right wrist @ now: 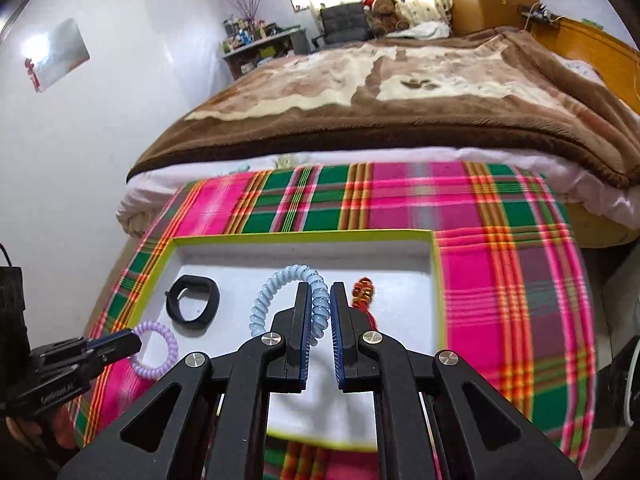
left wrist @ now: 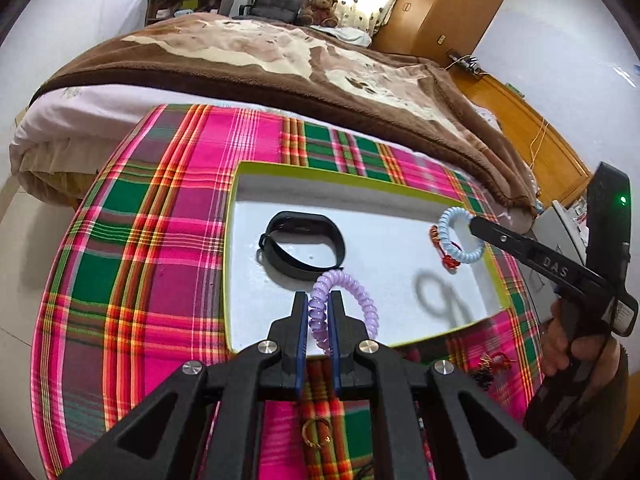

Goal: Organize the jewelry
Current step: 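Carry both hair ties with both tools over the yellow box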

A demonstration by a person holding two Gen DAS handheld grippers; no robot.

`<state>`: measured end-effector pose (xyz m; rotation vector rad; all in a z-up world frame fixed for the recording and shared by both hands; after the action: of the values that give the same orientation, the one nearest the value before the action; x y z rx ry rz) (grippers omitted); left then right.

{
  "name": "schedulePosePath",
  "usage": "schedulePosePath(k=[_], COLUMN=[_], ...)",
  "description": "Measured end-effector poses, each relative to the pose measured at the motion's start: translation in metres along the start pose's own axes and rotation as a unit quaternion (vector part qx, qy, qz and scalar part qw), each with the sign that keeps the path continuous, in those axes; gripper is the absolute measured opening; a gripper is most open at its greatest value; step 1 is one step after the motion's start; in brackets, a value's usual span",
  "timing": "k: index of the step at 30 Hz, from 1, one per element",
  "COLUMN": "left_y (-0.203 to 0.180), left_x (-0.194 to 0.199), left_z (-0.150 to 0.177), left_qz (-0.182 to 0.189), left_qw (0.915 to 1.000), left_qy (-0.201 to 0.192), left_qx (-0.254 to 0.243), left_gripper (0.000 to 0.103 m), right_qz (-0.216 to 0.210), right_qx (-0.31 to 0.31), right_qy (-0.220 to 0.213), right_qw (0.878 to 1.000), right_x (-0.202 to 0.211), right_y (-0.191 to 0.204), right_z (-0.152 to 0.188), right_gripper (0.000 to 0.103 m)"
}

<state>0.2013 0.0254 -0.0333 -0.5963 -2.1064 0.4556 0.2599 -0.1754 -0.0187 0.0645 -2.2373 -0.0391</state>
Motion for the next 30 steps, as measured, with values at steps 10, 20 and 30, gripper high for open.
schedulePosePath(k=[10,20,30], left_y=[0.018,0.023,0.030], left_x=[-0.021,-0.028,-0.034], left_z=[-0.003,-0.007,-0.020], left_qz=[-0.007,-0.016,-0.027], left_qw=[0.9996,0.9993,0.9991], left_qy=[0.021,0.026,0.025], left_qx=[0.020,0.020,0.020], left_gripper=[0.010,0.010,0.010], right_qz=[0.000,0.019,0.050], right_qx=[0.005,0.019,0.037], right_qy=[0.037,0.048,0.057], right_qw=[0.999,0.998,0.996], right_x=[-0.032,-0.047,-0.058], right_y=[0.009,0.011,0.014], right_z=[0.000,0.001,-0.001], right_gripper=[0.009,0.010,0.010])
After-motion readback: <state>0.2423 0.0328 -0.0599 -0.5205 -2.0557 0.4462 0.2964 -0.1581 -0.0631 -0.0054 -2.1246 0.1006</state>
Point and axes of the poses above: each gripper's, at about its wrist camera, not at the fingertips, and x roughly against the way its jaws point, y to its left, z to its underside, the point moved 5 cm from there along -x, roughly the way its jaws point, and after that the axes turned 15 degrees about z, right-handed, at the moved point
